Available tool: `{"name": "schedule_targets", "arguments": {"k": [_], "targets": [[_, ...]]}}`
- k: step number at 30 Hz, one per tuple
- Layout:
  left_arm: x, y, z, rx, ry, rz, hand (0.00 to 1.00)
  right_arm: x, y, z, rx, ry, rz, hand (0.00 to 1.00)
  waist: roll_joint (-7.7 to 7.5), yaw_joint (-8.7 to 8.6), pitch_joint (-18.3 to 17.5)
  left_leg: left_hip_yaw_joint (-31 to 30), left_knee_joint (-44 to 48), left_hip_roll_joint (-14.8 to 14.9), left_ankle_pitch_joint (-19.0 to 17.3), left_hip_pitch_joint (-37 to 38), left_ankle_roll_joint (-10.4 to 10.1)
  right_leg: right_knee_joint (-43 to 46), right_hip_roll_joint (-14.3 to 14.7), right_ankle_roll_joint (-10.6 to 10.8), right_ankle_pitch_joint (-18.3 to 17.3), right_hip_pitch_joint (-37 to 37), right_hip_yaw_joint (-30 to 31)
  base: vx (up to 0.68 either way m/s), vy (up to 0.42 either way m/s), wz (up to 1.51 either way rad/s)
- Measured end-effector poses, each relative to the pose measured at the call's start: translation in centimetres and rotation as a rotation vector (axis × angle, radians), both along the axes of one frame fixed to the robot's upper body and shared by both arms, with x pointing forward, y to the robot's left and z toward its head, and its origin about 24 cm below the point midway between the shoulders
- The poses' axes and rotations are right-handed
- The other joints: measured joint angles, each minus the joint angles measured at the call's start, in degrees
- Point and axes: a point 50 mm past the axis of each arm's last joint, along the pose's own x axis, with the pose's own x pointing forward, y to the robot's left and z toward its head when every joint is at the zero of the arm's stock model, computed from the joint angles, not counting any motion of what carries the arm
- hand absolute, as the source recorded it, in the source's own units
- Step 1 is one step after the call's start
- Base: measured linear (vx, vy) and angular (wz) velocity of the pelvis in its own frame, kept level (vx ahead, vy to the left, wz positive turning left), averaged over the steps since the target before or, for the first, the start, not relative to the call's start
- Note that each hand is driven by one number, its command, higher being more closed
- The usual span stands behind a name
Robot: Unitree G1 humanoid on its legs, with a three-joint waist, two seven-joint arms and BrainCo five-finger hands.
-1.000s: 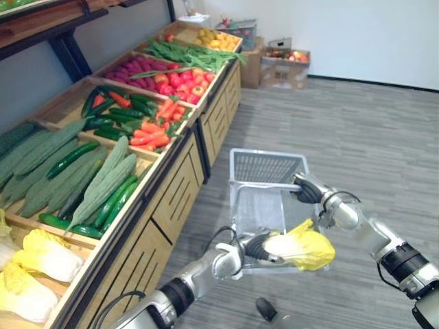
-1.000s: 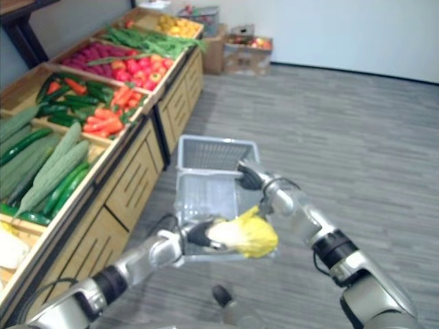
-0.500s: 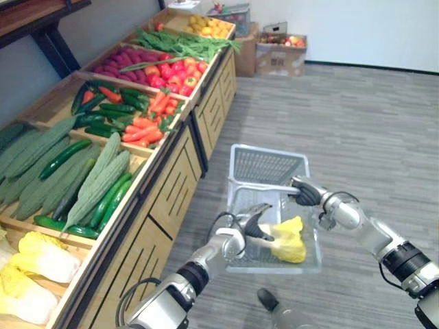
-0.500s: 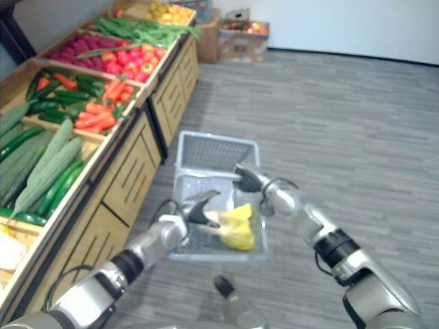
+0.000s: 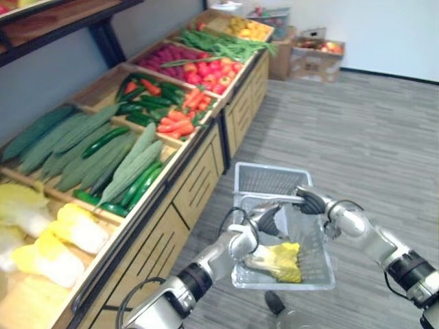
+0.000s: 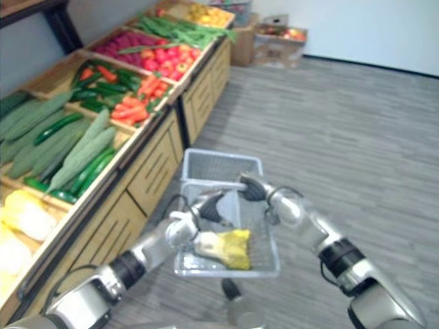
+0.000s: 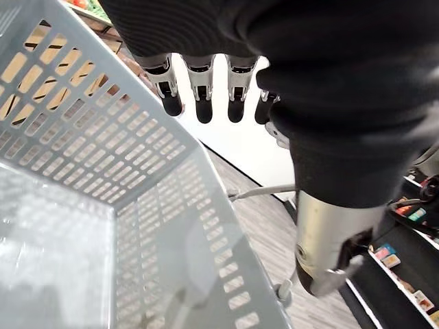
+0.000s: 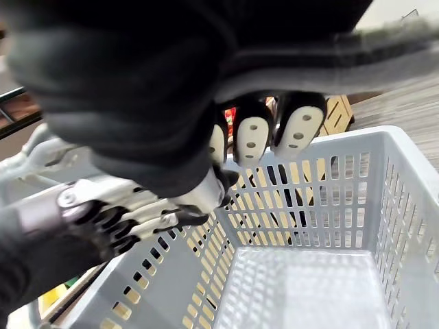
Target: Pick vegetable in the basket
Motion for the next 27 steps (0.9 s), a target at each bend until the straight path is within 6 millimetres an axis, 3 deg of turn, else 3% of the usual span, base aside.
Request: {"name": "schedule_targets", "arguments": {"k": [5, 7, 10, 13, 18, 20, 23, 27], "targets": [[-6.3, -2.8, 5.4, -0.299, -0.057, -0.368, 0.00, -1.4, -4.4, -3.2, 0.057, 0.086, -0.287, 1.00, -0.33, 2.94, -0.3, -7.4, -2.7, -1.8, 2.2, -3.0, 1.4, 0.1, -3.6, -0.4, -1.3, 1.6, -8.6, -0.04, -0.014, 0.91], [-7.3, -2.5, 6.2, -0.364, -0.029, -0.410, 0.00, -2.3, -5.8, -4.6, 0.085, 0.116, -0.400, 1.00, -0.89, 3.30, -0.8, -11.1, -4.1, -3.0, 3.7, -4.9, 2.0, 0.1, -5.1, -0.4, -1.8, 1.9, -12.7, -0.04, -0.026, 1.14], [-7.6, -0.7, 5.9, -0.379, 0.031, -0.381, 0.00, -4.3, -8.1, -7.0, 0.139, 0.174, -0.583, 1.00, -1.89, 3.88, -1.4, -16.4, -7.7, -5.1, 6.9, -6.8, 2.8, 0.1, -7.1, -0.5, -2.1, 2.6, -18.4, -0.03, -0.021, 1.14], [-7.8, 2.3, 5.3, -0.381, 0.054, -0.259, 0.00, -7.5, -10.2, -9.9, 0.215, 0.241, -0.801, 1.00, -2.62, 4.50, -2.1, -22.5, -13.1, -7.7, 10.7, -6.8, 4.0, 0.1, -8.8, -0.4, -2.5, 4.5, -23.8, -0.02, 0.006, 1.11], [-6.6, 8.4, 5.2, -0.518, 0.040, 0.134, 0.00, -12.9, -12.0, -14.5, 0.285, 0.390, -1.103, 1.00, -4.00, 5.63, -3.2, -31.7, -20.9, -11.7, 16.6, -6.8, 5.0, 0.2, -10.9, -0.4, -5.4, 6.5, -30.7, -0.01, 0.000, 0.92], [-6.2, 10.3, 4.7, -0.552, 0.026, 0.286, 0.00, -14.5, -12.8, -15.5, 0.300, 0.436, -1.206, 1.00, -3.88, 6.07, -3.2, -35.1, -22.0, -12.5, 18.0, -7.4, 5.0, 1.0, -11.4, -0.5, -6.3, 6.7, -33.5, -0.01, 0.008, 0.82], [-6.0, 13.9, 1.7, -0.510, 0.074, 0.562, 0.00, -16.3, -13.1, -16.7, 0.331, 0.479, -1.316, 1.00, -3.80, 6.34, -3.5, -38.5, -22.0, -13.2, 18.5, -8.0, 5.5, 1.3, -12.0, -0.4, -8.1, 7.5, -36.4, -0.02, 0.023, 0.53], [-7.3, 18.5, -4.8, -0.307, 0.248, 0.896, 0.00, -17.7, -12.8, -17.6, 0.351, 0.517, -1.378, 1.00, -3.69, 6.51, -4.3, -40.9, -22.1, -13.9, 18.5, -9.2, 5.5, 0.7, -12.1, -0.3, -8.3, 7.3, -37.5, 0.02, 0.028, 0.15]]}}
